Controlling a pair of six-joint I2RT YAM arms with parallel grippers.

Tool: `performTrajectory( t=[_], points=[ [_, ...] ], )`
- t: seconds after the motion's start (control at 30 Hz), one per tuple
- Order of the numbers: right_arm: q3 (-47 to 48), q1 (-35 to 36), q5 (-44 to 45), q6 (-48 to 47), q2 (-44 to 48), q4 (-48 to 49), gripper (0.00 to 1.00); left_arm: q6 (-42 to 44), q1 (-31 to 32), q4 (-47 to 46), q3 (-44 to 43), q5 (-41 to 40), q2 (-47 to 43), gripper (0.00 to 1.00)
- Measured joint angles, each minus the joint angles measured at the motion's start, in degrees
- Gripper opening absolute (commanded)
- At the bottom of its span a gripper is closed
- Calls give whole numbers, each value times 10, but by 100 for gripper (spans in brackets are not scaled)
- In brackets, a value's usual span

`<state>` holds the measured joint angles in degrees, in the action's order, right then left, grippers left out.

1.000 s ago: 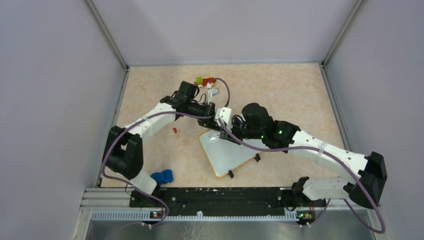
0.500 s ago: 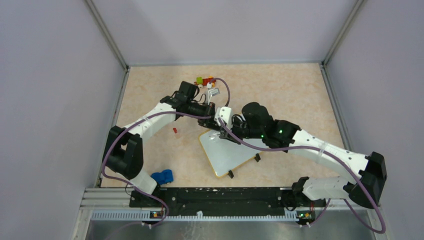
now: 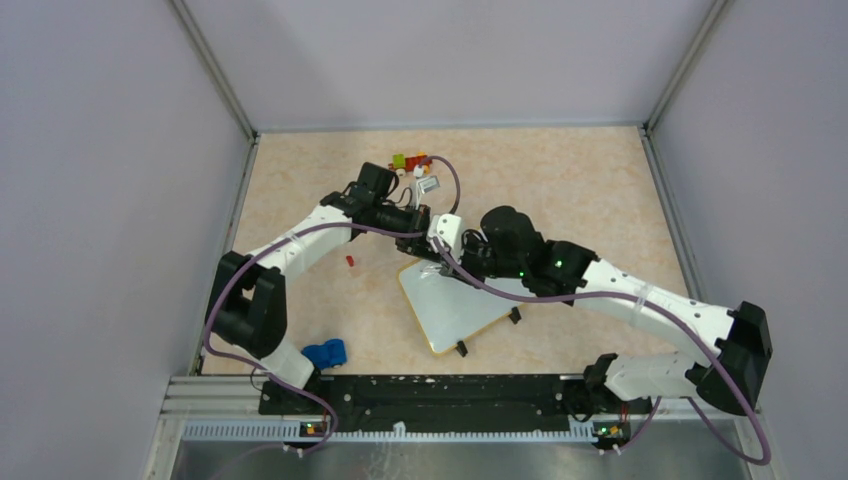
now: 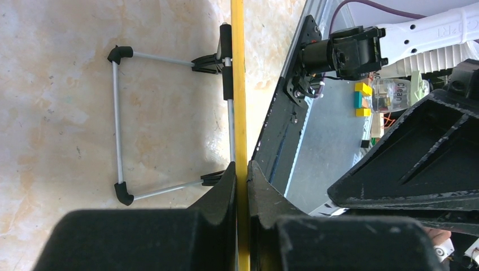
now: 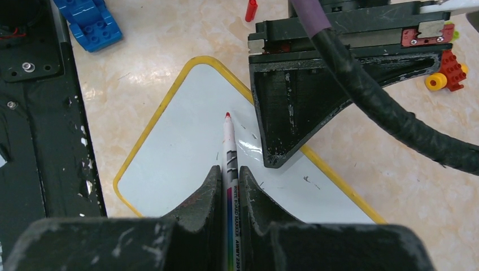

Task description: Write a sentence on the whiteboard

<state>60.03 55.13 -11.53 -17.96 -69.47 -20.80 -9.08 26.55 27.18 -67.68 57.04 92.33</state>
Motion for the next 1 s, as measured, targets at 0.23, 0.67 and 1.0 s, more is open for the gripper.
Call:
performTrajectory(
  t=[0.23, 0.67, 1.0],
  points=[
    [0, 4, 12, 0, -12, 0, 0, 0, -1, 0, 0, 2, 1, 0],
    [2, 16, 16, 0, -24, 8, 0, 2, -2, 0, 1, 1, 1, 0],
    [19, 29, 13, -2, -43, 12, 0, 3, -3, 0, 1, 2, 2, 0]
  ],
)
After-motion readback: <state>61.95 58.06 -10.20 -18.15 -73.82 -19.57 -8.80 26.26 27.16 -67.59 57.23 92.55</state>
